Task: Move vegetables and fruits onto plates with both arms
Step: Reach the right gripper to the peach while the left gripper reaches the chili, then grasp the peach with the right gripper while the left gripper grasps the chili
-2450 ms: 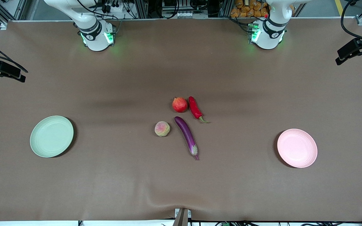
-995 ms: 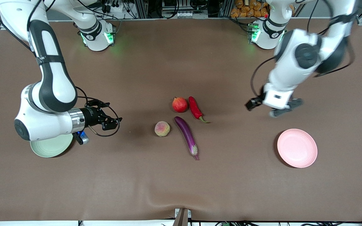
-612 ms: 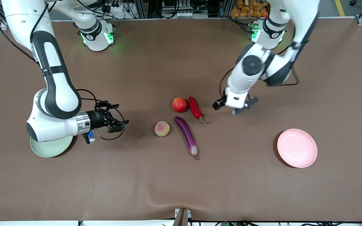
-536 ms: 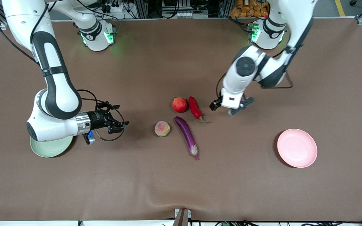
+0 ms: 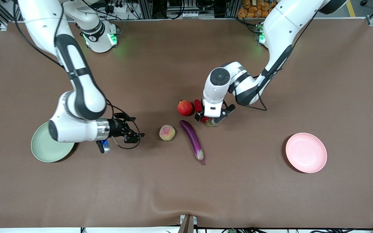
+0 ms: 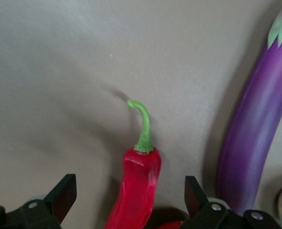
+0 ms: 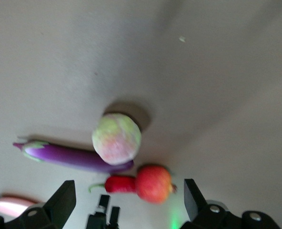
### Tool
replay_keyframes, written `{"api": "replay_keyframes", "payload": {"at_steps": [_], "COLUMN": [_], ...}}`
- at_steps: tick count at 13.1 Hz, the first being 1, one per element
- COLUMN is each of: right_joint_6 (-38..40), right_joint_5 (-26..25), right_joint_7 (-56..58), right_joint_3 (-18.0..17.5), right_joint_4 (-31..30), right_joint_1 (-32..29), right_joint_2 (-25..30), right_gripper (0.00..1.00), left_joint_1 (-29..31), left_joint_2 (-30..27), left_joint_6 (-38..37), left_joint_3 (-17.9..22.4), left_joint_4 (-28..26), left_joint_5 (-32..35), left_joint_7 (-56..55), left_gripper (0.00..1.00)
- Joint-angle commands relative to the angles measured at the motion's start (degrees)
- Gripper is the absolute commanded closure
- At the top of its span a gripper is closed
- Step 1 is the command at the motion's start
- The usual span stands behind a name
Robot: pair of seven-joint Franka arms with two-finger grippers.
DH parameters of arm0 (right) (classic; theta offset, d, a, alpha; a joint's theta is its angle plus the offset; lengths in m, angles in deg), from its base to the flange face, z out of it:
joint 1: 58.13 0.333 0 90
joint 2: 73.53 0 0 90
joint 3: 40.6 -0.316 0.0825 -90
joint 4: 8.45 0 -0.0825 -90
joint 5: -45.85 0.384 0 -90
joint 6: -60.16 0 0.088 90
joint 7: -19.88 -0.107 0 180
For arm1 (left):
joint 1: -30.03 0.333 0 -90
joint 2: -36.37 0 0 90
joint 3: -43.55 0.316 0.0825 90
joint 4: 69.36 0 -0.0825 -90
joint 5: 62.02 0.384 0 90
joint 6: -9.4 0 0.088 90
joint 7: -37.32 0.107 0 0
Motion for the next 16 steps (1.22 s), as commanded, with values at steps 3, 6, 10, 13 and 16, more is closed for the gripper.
{"api": "replay_keyframes", "payload": {"at_steps": [3,6,10,13,16], "right_joint_6": [-10.22,-17.52,-30.25,-30.29,-16.98], "right_joint_5": [1.48,1.57,1.48,1.48,0.61], "right_joint_7": [0.95,0.77,0.51,0.6,1.21], "right_joint_3": [0.5,0.5,0.59,0.59,2.25], "right_joint_4": [0.48,0.48,-0.22,-1.01,-1.28], "right_joint_1": [6.4,9.57,15.55,14.51,9.69], "right_joint_2": [-4.63,-7.09,-10.69,-9.04,-2.82], "right_gripper": [0.0,0.0,0.22,0.7,0.7], "left_joint_1": [-1.76,-0.98,0.52,2.09,8.32], "left_joint_2": [3.43,3.34,3.43,1.51,-3.32], "left_joint_6": [0.91,0.82,0.82,0.03,-1.11], "left_joint_3": [1.42,1.42,1.42,1.42,0.8], "left_joint_4": [1.88,1.88,3.54,3.64,2.5], "left_joint_5": [4.37,10.09,10.71,10.71,10.45], "left_joint_7": [-2.34,-2.34,-1.37,-1.38,4.05], "left_gripper": [0.0,1.0,1.0,1.0,1.0]}}
